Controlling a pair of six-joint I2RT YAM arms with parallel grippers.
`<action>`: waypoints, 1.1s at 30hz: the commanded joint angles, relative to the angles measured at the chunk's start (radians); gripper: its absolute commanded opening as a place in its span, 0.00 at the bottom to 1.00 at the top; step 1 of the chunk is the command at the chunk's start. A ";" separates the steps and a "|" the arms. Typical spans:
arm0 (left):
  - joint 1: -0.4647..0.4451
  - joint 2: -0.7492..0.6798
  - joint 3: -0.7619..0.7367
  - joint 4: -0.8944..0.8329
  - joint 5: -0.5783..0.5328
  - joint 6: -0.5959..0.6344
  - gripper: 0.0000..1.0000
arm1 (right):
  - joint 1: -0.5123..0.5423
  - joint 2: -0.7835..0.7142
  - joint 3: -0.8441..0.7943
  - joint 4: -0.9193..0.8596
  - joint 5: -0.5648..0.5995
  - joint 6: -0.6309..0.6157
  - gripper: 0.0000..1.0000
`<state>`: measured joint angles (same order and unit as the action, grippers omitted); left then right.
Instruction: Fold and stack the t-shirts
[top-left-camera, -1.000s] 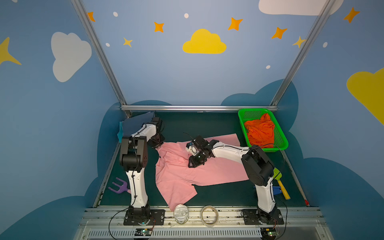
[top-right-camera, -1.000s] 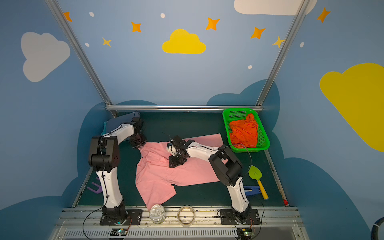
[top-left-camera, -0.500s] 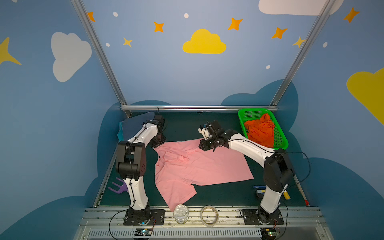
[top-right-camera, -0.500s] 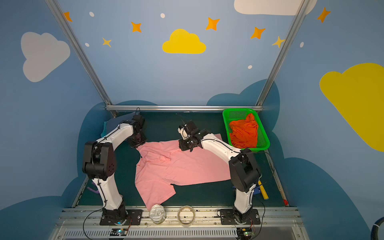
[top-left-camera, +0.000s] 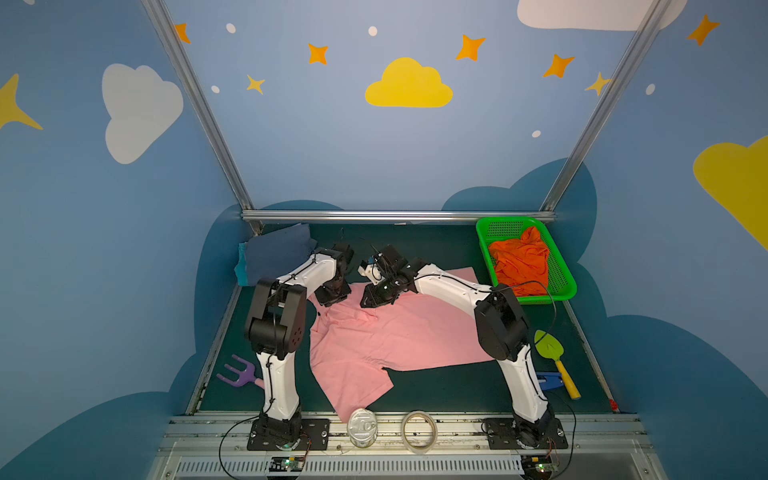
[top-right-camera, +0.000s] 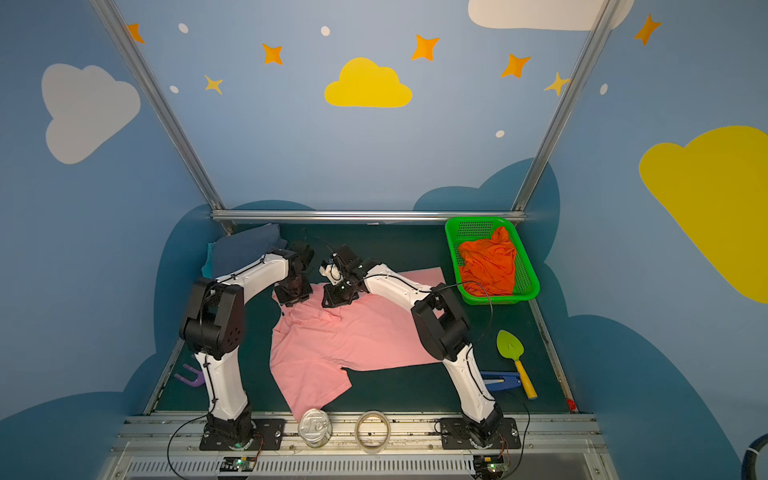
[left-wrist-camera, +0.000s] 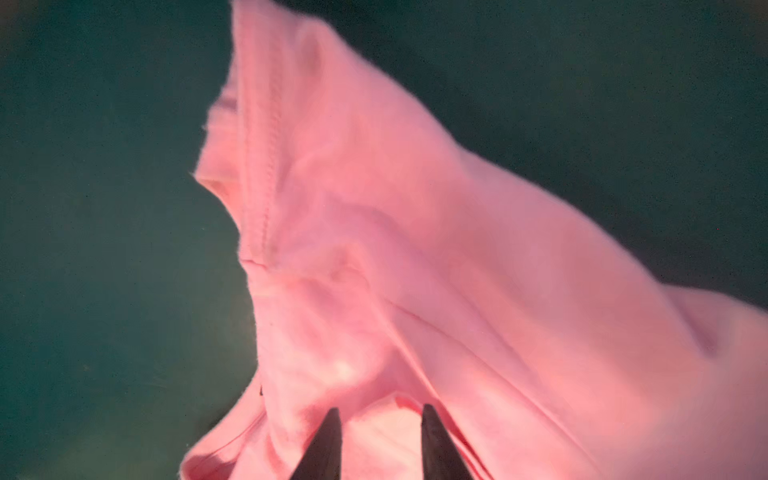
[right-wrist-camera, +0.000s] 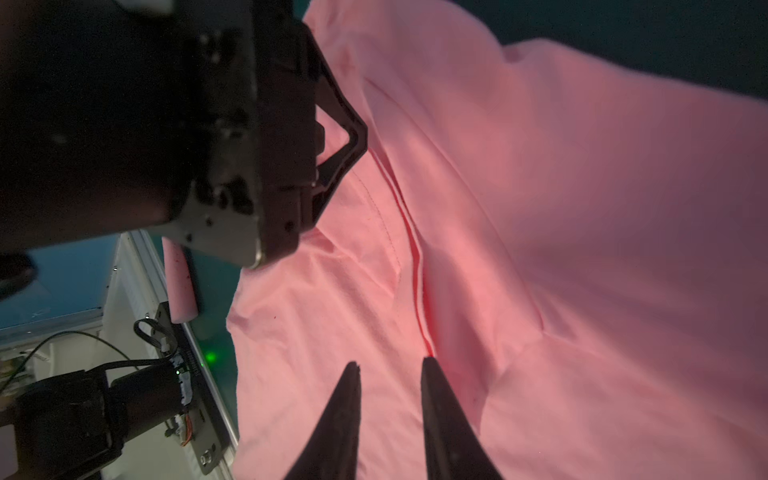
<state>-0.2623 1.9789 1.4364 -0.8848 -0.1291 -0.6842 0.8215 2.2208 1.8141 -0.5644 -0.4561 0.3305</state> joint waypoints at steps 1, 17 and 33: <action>-0.012 -0.016 -0.009 0.006 0.017 -0.015 0.39 | -0.014 0.019 0.008 -0.019 -0.065 0.036 0.29; -0.036 -0.071 -0.079 -0.021 -0.034 -0.029 0.04 | -0.025 -0.062 -0.104 0.009 -0.035 0.036 0.31; -0.320 -0.335 -0.331 -0.158 -0.225 -0.280 0.08 | -0.043 -0.141 -0.225 0.067 -0.043 0.045 0.31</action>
<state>-0.5758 1.6379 1.1751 -0.9848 -0.3161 -0.8692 0.7799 2.1246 1.6028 -0.5129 -0.4911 0.3702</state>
